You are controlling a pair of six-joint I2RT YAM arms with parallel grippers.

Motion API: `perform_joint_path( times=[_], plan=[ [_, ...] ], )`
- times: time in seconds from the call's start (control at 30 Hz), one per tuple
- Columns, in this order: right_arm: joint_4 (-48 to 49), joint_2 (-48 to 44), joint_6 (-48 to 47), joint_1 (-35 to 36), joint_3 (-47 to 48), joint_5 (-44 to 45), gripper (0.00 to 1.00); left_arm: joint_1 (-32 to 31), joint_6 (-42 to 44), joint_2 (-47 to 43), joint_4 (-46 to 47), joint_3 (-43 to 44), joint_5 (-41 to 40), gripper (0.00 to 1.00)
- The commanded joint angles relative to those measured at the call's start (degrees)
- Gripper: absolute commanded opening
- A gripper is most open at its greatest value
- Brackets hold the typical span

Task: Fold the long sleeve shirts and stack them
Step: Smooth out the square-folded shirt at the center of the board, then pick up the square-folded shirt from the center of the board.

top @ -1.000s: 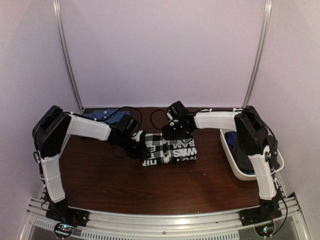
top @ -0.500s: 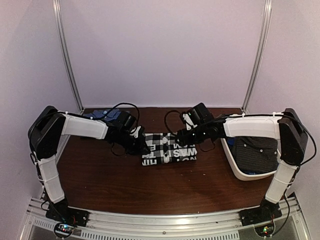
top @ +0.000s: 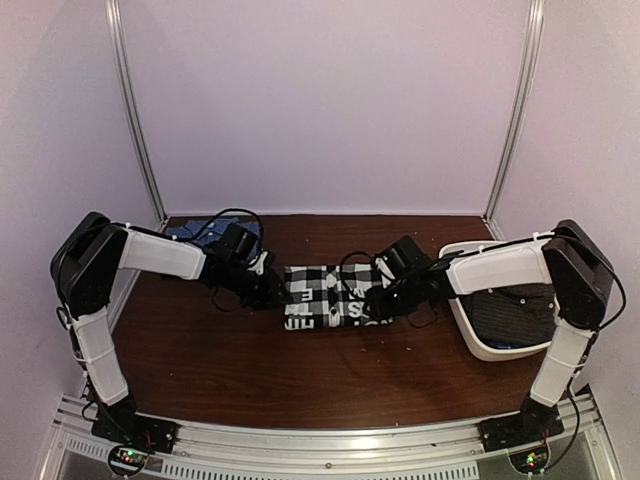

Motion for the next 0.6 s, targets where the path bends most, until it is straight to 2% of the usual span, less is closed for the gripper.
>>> perform_joint_path(
  times=[0.0,0.27,0.57],
  plan=[
    [1.0,-3.2,1.1,-0.2,-0.6,-0.5,0.53,0.4,-0.2,0.2,4.2,-0.6,2.5,0.4],
    [-1.8,-8.8,0.5,-0.3,0.5,1.3,0.6,0.5,-0.1,1.3,1.3,-0.4,-2.8,0.47],
    [-2.3,-9.6,-0.1,-0.3,0.6,2.2,0.61,0.7,0.8,3.8,1.6,0.7,-3.6,0.51]
  ],
)
